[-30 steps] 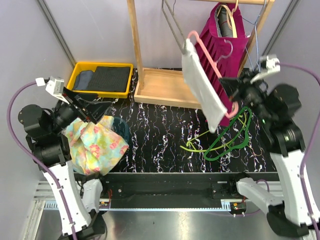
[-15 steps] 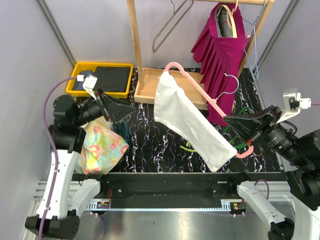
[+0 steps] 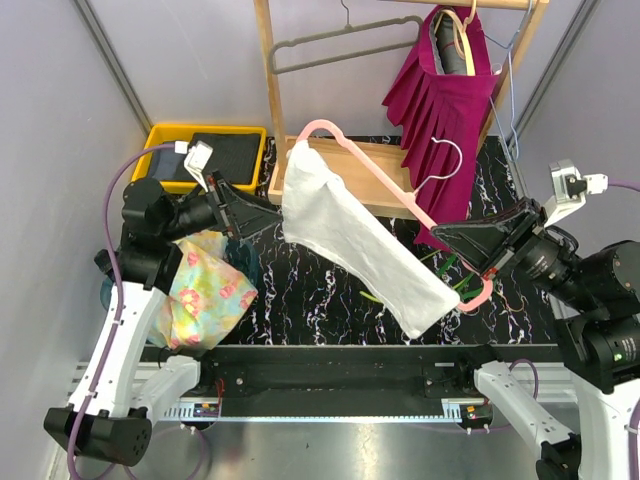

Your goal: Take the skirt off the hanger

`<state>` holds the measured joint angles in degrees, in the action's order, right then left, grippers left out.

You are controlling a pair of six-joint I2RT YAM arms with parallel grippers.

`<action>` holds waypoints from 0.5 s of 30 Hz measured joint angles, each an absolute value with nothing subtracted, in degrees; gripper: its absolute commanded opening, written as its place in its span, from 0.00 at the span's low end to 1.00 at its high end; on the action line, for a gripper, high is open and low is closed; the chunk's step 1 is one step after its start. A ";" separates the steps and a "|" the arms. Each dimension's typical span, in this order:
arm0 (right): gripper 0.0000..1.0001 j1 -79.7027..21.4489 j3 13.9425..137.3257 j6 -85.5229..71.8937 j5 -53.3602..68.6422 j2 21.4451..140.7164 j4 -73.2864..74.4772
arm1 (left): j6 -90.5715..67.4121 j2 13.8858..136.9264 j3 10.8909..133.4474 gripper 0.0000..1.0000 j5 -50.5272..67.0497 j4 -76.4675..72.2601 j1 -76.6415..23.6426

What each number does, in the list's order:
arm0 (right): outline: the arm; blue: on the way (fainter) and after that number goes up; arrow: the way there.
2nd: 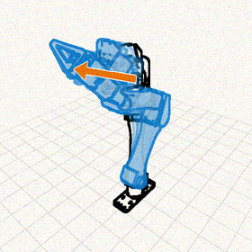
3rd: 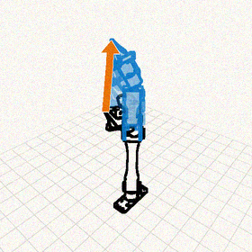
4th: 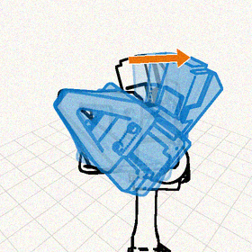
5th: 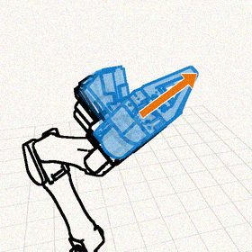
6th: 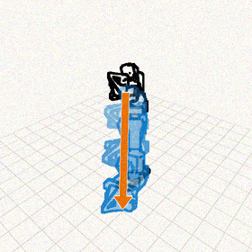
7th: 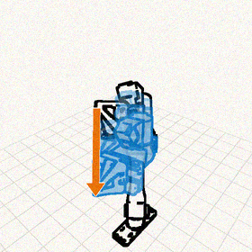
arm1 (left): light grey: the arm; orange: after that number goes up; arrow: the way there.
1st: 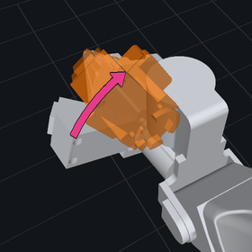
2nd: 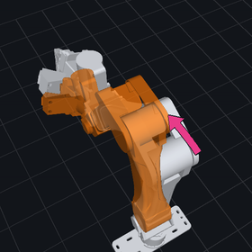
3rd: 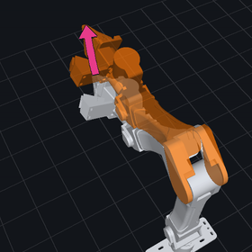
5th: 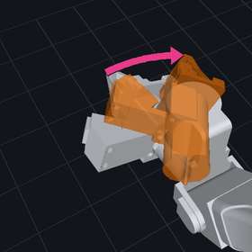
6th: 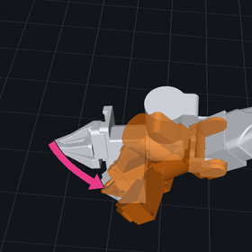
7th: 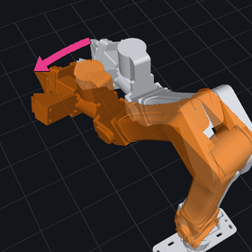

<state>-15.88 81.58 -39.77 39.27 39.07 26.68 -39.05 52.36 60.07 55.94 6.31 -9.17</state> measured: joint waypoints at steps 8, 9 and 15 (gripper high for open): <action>0.00 -15.88 78.48 -43.88 40.23 39.99 18.81 | -43.11 54.39 60.88 0.99 59.35 3.18 -10.39; 0.00 -15.88 78.22 -44.21 40.27 40.21 18.13 | -43.77 54.46 61.39 0.99 59.90 2.59 -10.46; 0.00 -15.88 77.25 -45.82 41.23 41.63 14.46 | -48.49 54.43 62.17 0.94 62.89 -3.27 -11.44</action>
